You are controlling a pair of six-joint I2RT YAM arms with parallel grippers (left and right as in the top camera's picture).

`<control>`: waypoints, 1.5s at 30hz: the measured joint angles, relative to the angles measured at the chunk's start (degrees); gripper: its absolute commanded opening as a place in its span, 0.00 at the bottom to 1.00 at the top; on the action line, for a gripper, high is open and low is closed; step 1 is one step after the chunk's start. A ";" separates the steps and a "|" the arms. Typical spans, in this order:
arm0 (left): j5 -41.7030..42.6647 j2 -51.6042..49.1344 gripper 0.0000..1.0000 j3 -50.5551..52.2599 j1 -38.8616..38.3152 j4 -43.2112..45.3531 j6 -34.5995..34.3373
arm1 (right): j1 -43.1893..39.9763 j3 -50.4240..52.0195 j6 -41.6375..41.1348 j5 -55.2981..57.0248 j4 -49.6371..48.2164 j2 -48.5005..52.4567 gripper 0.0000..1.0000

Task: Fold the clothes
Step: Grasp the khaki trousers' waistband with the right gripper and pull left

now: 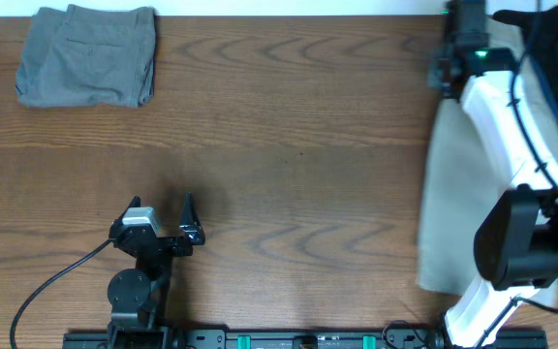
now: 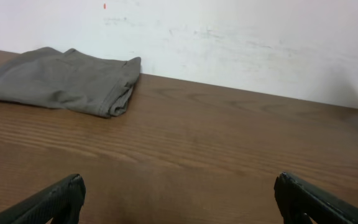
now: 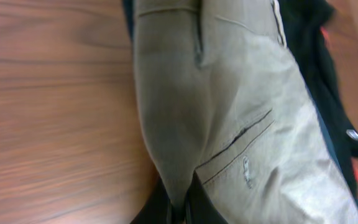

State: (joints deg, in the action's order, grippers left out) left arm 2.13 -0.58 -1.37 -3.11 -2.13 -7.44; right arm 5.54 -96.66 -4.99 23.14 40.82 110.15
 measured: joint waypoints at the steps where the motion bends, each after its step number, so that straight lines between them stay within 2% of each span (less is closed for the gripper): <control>1: 0.00 0.00 0.98 0.00 0.00 0.02 0.00 | 1.40 0.00 -0.02 -0.35 -0.02 -0.37 0.01; 8: 0.02 0.00 0.98 0.00 0.00 0.02 0.00 | 6.78 0.02 -1.14 -1.92 0.09 -0.55 0.01; 22: 0.00 0.00 0.98 0.00 0.00 0.02 0.00 | 6.91 0.02 -3.78 -9.44 0.98 -0.55 0.01; 25: 0.00 0.00 0.98 0.00 0.00 0.02 0.00 | 6.91 0.02 -3.72 -9.84 1.05 -0.55 0.11; 29: 0.00 0.00 0.98 0.00 0.00 0.02 0.00 | 6.91 0.02 -4.00 -10.54 1.03 -0.55 0.12; 30: 0.00 0.00 0.98 0.00 0.00 0.02 0.00 | 6.91 0.02 -4.00 -10.60 1.03 -0.55 0.11; 32: 0.00 0.00 0.98 0.00 0.00 0.02 0.00 | 6.91 0.02 -4.00 -10.73 1.03 -0.55 0.01; 39: 0.00 0.00 0.98 0.00 0.00 0.02 0.00 | 6.91 0.02 -4.20 -10.95 0.98 -0.55 0.01; 43: 0.00 0.00 0.98 0.00 0.00 0.02 0.00 | 6.91 0.02 -4.52 -11.47 0.98 -0.55 0.44; 45: 0.00 0.00 0.98 0.00 0.00 0.02 0.02 | 6.91 0.02 -4.55 -12.48 0.94 -0.55 0.49</control>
State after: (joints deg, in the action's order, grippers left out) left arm 2.13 -0.58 -1.37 -3.11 -2.11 -7.42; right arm 12.45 -96.64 -9.54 10.66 41.76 109.60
